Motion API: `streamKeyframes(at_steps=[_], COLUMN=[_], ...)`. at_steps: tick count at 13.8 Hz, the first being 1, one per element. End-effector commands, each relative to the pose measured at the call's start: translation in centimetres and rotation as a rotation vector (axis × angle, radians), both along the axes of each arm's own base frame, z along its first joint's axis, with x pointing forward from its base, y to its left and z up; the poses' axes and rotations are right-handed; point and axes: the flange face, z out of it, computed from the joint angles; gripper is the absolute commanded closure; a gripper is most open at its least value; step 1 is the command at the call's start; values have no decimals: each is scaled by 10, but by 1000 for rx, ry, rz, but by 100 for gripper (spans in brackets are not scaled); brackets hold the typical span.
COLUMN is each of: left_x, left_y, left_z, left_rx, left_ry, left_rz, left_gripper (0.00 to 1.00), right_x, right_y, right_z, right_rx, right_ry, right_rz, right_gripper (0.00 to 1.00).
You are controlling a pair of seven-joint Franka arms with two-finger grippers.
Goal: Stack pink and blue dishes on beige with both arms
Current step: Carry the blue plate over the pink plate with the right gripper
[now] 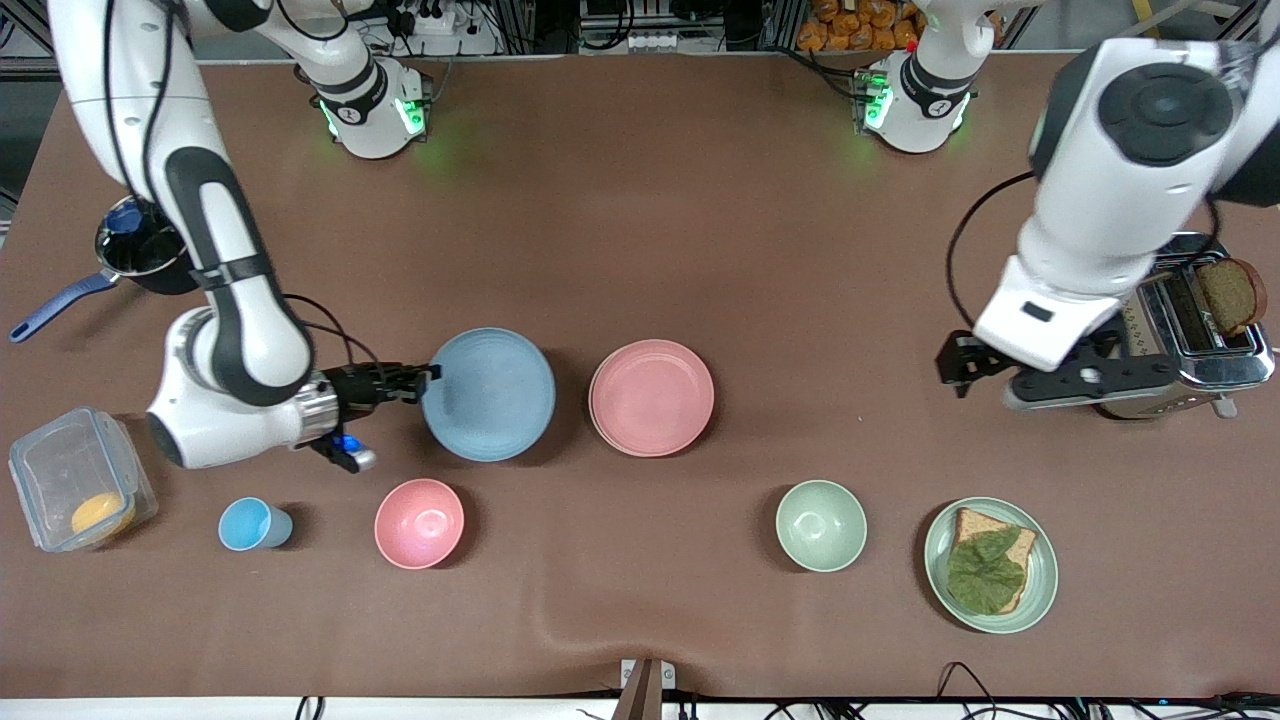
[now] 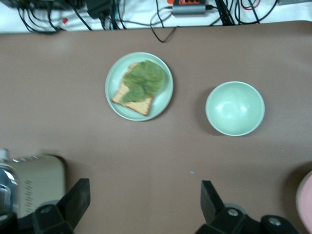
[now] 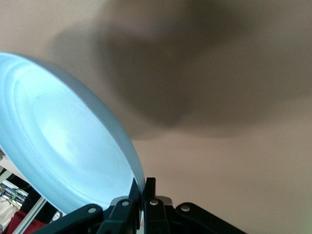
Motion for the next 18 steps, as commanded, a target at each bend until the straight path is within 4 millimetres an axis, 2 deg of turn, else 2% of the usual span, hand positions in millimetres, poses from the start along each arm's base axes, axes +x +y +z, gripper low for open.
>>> streamKeyframes(at_steps=[1, 2, 3, 4, 5, 7, 8, 12, 15, 18], left_x=[-27, -31, -40, -54, -58, -58, -57, -53, -51, -49], left_y=[13, 14, 19, 31, 57, 95, 108, 113, 116, 102], left_z=[36, 34, 41, 64, 69, 68, 67, 55, 52, 45], left_rx=[71, 85, 97, 87, 28, -83, -87, -103, -166, -162], left_ry=[29, 72, 95, 85, 102, 145, 156, 205, 214, 224], left_rz=[-58, -65, -55, -20, 33, 69, 45, 35, 46, 43], left_gripper=[0, 0, 0, 0, 0, 0, 0, 0, 0, 0], right_x=[-11, -16, -21, -26, -29, -33, -39, -54, -62, -70], right_y=[58, 84, 104, 119, 131, 142, 155, 202, 210, 212], right_z=[15, 17, 15, 16, 15, 8, 4, -3, -9, -18], right_rx=[-33, -54, -78, -90, -90, -65, -56, -99, -111, -124], right_ry=[-1, -7, -8, -13, -13, -15, -17, -57, -57, -43], right_rz=[-85, -102, -120, -136, -155, -206, -216, -266, -264, -256], right_gripper=[100, 100, 100, 100, 100, 100, 100, 100, 100, 100])
